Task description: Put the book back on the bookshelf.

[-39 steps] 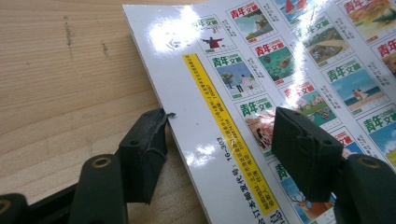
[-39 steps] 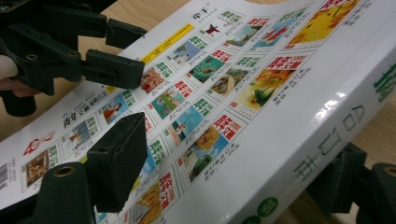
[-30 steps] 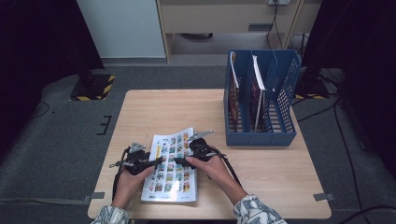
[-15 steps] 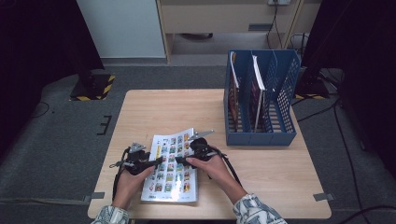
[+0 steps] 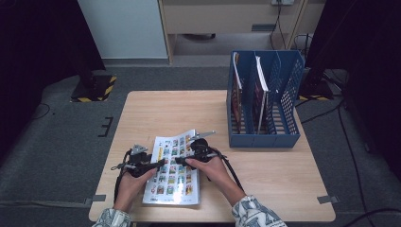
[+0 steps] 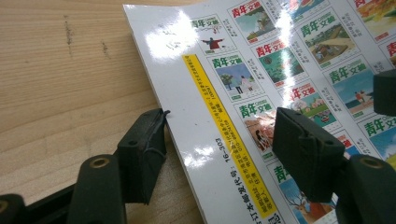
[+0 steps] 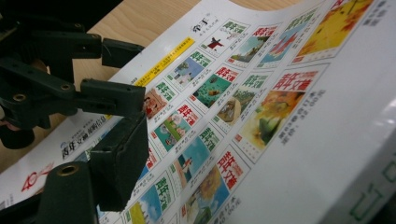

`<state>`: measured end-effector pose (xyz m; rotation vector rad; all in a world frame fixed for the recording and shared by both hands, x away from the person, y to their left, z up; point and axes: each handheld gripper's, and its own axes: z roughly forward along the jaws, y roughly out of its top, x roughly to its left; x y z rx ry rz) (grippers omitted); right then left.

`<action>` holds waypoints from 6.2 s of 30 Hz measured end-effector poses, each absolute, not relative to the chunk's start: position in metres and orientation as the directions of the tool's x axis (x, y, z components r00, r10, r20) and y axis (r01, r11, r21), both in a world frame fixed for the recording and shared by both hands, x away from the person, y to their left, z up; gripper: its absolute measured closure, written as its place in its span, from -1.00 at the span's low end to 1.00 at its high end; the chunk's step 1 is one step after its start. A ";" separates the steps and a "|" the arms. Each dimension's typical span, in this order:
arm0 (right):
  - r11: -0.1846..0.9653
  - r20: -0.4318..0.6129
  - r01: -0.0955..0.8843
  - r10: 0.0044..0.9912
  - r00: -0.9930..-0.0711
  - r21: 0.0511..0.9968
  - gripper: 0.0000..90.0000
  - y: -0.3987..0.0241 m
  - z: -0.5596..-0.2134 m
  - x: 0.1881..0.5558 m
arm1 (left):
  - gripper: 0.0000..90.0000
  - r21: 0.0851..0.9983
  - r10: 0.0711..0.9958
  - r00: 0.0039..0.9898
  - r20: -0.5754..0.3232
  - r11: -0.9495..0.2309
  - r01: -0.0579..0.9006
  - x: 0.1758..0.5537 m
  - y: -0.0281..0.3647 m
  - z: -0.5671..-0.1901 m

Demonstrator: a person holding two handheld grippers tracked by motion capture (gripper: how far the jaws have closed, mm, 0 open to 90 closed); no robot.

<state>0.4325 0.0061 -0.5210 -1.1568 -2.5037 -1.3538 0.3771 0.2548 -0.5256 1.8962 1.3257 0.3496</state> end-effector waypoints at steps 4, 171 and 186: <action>0.317 0.400 0.651 0.582 -0.707 0.689 -0.37 0.007 -0.519 0.434 | -0.25 0.725 0.886 0.417 -0.204 -0.149 0.672 0.377 0.255 -0.526; 0.296 0.079 0.277 0.540 -0.838 0.914 0.49 -0.010 -0.413 0.441 | 0.65 0.843 0.800 0.553 -0.231 -0.119 0.525 0.398 0.264 -0.478; 0.281 0.081 0.281 0.559 -0.825 0.918 0.64 -0.009 -0.421 0.445 | 0.57 0.852 0.817 0.535 -0.217 -0.109 0.512 0.397 0.262 -0.480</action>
